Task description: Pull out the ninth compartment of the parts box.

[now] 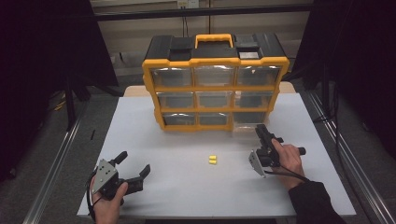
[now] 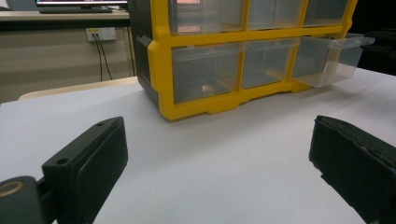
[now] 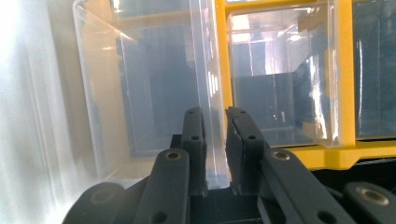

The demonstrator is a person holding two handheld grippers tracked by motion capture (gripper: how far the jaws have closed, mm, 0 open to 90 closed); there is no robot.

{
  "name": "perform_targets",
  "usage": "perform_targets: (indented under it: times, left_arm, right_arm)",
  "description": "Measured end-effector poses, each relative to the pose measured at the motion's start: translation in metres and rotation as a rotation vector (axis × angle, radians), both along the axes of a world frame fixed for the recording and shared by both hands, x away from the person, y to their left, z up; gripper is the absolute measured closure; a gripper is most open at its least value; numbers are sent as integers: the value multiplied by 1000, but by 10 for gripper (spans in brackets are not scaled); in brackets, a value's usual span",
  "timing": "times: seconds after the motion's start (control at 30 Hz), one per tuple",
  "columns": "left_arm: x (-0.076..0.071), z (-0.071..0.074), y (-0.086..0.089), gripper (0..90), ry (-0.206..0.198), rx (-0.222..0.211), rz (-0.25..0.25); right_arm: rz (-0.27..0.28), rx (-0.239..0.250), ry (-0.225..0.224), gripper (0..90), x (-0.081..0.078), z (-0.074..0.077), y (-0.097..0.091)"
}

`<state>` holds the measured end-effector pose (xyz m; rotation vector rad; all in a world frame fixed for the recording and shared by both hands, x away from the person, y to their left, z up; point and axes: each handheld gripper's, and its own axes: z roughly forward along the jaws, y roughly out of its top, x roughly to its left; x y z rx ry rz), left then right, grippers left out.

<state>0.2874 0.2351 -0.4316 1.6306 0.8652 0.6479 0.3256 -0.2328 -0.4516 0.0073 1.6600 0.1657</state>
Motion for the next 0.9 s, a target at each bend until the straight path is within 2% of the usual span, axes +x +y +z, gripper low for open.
perform_targets:
  times: [0.2, 0.23, 0.33, 0.4, 0.43, 0.57, 0.67, 0.73, 0.83, 0.9]
  left_arm:
    - [-1, 0, 0, 46, -3, -3, -1]
    - [-1, 0, 0, 46, -3, -3, -1]
    - [-1, 0, 0, 46, -3, -4, 2]
    - [0, 0, 0, 46, -3, -4, 2]
    - [-1, 0, 0, 46, -3, -2, 1]
    - [-1, 0, 0, 46, -3, -2, 0]
    - [0, 0, 0, 46, -2, -4, 2]
    - [0, 0, 0, 46, -3, -2, 2]
    - [0, 0, 0, 46, -3, -1, 1]
    - [0, 0, 0, 46, -2, -2, 3]
  right_arm:
    - [-4, 19, 6, 785, -3, -1, 0]
    - [6, -2, 1, 786, -2, 1, 0]
    - [7, -2, 3, 786, -4, 0, 1]
    - [0, 17, 5, 786, -6, -1, 0]
    - [5, -4, 4, 787, -7, 1, 0]
    - [9, -7, 6, 788, -7, 0, 1]
    - [0, 12, 13, 789, -11, -1, 2]
    - [7, -10, 7, 789, -12, 0, 2]
    - [7, 5, 7, 789, -13, -1, 2]
    - [13, -5, -2, 789, -13, 0, 2]
